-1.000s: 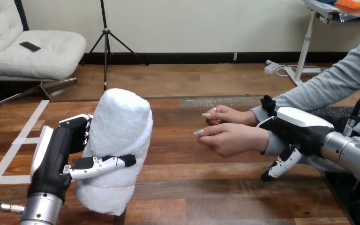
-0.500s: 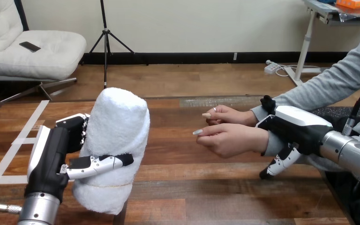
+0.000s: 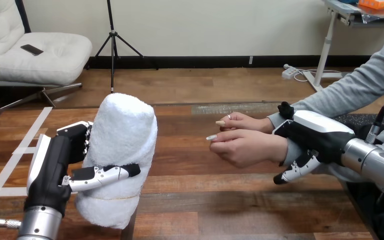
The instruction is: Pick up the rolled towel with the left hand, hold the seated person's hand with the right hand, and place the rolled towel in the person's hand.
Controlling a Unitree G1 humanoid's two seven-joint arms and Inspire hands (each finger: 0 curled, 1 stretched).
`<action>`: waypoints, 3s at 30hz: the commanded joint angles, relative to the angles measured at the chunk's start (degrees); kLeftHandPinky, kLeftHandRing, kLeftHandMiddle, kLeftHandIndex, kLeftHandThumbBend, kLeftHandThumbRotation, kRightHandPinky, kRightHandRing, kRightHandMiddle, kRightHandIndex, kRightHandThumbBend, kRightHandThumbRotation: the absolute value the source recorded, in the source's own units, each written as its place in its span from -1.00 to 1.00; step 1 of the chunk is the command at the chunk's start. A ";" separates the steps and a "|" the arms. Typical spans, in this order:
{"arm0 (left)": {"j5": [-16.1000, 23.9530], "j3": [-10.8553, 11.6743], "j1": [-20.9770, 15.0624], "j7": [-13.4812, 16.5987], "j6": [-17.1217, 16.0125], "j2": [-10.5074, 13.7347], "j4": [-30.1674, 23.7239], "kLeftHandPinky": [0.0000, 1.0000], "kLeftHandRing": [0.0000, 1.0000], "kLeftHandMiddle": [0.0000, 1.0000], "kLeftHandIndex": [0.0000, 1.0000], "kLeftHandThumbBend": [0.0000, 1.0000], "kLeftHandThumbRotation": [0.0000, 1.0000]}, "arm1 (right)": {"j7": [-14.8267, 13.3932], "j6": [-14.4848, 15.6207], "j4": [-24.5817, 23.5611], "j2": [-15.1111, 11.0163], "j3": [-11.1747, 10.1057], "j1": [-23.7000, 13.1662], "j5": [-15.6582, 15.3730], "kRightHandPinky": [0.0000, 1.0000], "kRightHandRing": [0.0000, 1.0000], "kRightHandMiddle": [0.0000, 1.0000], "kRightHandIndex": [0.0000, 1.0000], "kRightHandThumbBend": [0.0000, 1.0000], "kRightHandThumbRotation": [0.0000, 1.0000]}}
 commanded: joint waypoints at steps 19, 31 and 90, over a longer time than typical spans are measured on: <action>-0.70 0.68 -2.00 0.79 -1.50 -0.42 -4.12 -0.43 -0.35 -0.25 -0.18 0.18 -1.00 | -1.53 -2.38 0.05 0.31 -0.76 -3.16 1.02 -0.46 -0.38 -0.24 -0.21 -0.09 -0.98; -1.32 0.77 -1.93 0.57 -1.52 -0.63 -4.08 -0.43 -0.34 -0.25 -0.18 0.19 -1.00 | -2.23 -2.44 0.44 0.46 -0.42 -3.17 0.50 -0.55 -0.46 -0.32 -0.31 -0.17 -0.93; -4.77 -1.52 -7.81 -0.67 -9.74 -5.78 6.48 -0.47 -0.38 -0.28 -0.19 0.13 -1.00 | -2.36 -3.37 0.55 0.86 -1.41 -2.94 2.29 -0.64 -0.54 -0.41 -0.38 -0.24 -0.80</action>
